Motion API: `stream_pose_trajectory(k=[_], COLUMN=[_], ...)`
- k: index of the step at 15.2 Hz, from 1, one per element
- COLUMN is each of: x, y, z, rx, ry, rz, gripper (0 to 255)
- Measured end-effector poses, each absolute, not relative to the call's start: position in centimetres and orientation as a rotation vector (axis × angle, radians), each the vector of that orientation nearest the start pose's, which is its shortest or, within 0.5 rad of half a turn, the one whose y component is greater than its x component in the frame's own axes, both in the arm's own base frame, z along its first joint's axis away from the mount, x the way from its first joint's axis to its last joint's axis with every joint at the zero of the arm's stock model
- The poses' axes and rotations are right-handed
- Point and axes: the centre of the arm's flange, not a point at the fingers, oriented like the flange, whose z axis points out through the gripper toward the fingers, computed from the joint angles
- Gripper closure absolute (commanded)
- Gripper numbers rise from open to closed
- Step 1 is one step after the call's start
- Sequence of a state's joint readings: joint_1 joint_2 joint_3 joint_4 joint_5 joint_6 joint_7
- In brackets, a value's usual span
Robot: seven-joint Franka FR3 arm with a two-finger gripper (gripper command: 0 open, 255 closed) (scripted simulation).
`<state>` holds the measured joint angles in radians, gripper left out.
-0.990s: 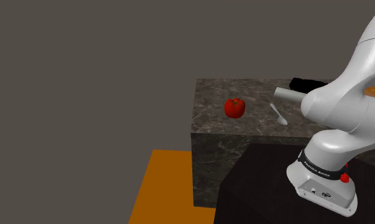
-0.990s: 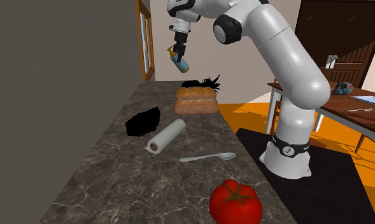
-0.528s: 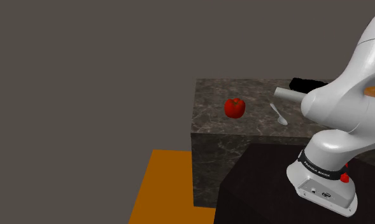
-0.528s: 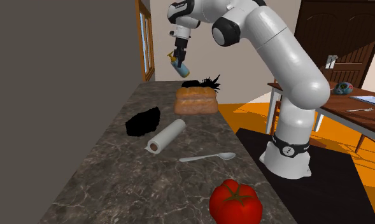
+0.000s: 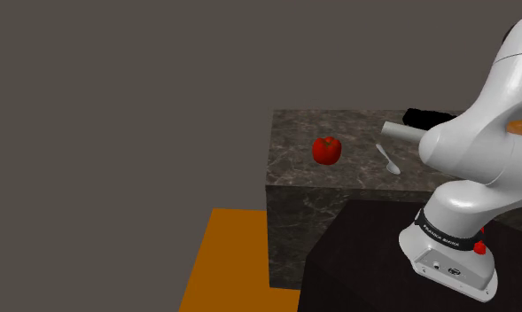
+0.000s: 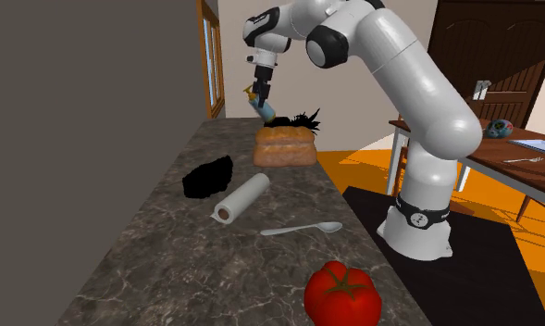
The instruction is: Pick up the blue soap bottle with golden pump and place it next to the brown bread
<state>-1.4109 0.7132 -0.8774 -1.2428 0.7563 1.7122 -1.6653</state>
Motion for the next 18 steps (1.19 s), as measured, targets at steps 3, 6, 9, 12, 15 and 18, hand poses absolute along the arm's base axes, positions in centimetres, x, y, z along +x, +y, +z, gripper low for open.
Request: stream_pose_trajectory(k=[3, 6, 9, 12, 15, 18], x=[-27.0, -27.0, -27.0, -26.9, -27.1, -26.9], y=[-66.7, -66.8, -66.8, -66.7, -66.6, -66.7], z=[42.7, 41.1, 39.6, 37.9, 36.4, 34.8], rx=[-3.05, -3.05, -3.05, -3.05, -3.05, -3.05], ry=[0.954, 0.954, 0.954, 0.954, 0.954, 0.954], rz=[-0.334, -0.334, -0.334, -0.334, -0.334, -0.334], gripper=[255, 255, 255, 255, 255, 255])
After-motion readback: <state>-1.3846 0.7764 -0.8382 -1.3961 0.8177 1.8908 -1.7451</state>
